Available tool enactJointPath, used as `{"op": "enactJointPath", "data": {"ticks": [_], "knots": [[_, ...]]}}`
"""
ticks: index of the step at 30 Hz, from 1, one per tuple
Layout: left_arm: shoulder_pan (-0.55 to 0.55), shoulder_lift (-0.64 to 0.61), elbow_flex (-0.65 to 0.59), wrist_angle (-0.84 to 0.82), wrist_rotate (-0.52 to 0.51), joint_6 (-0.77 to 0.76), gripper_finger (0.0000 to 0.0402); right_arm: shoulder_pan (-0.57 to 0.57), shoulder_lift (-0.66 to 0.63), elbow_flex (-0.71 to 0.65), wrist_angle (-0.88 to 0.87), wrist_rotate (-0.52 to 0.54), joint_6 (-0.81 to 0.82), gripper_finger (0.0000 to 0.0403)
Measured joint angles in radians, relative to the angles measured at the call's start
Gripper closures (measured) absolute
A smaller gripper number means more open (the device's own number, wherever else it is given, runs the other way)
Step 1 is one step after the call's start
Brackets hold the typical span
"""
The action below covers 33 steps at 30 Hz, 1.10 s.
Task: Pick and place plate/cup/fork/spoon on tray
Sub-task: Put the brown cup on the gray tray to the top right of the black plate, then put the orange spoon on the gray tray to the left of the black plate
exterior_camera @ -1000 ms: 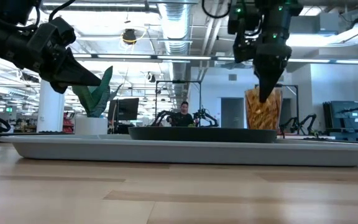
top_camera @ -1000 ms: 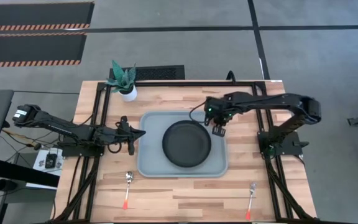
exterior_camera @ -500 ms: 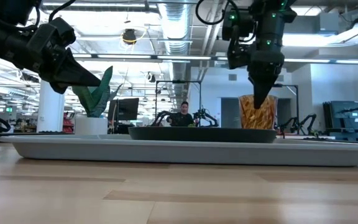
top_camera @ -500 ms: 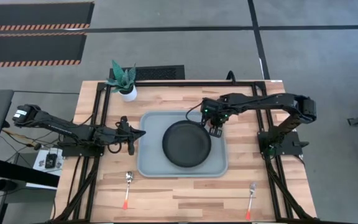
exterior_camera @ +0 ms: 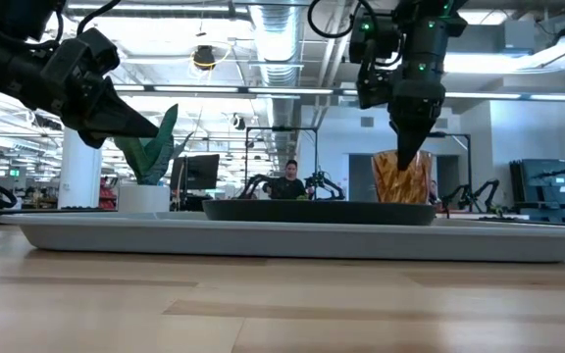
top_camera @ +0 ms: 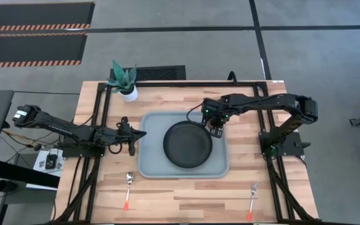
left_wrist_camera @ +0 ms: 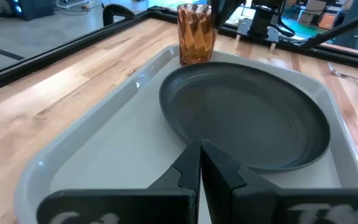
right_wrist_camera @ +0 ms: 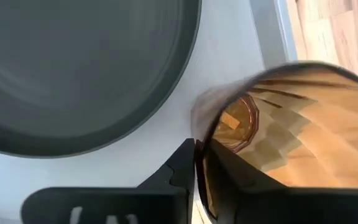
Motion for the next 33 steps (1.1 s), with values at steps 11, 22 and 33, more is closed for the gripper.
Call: {"op": "enactJointPath", "data": {"ticks": [11, 22, 33], "knots": [[0.0, 0.0, 0.0, -0.001, 0.002, 0.0, 0.0401, 0.0, 0.0, 0.012, 0.002, 0.003, -0.005, 0.0319], [0.0, 0.0, 0.0, -0.001, 0.024, 0.001, 0.0401, 0.002, 0.0, 0.091, -0.031, 0.028, -0.007, 0.0248], [0.0, 0.0, 0.0, -0.008, 0.024, 0.0, 0.0401, 0.044, -0.011, 0.298, -0.332, 0.112, -0.004, 0.0226]]}}
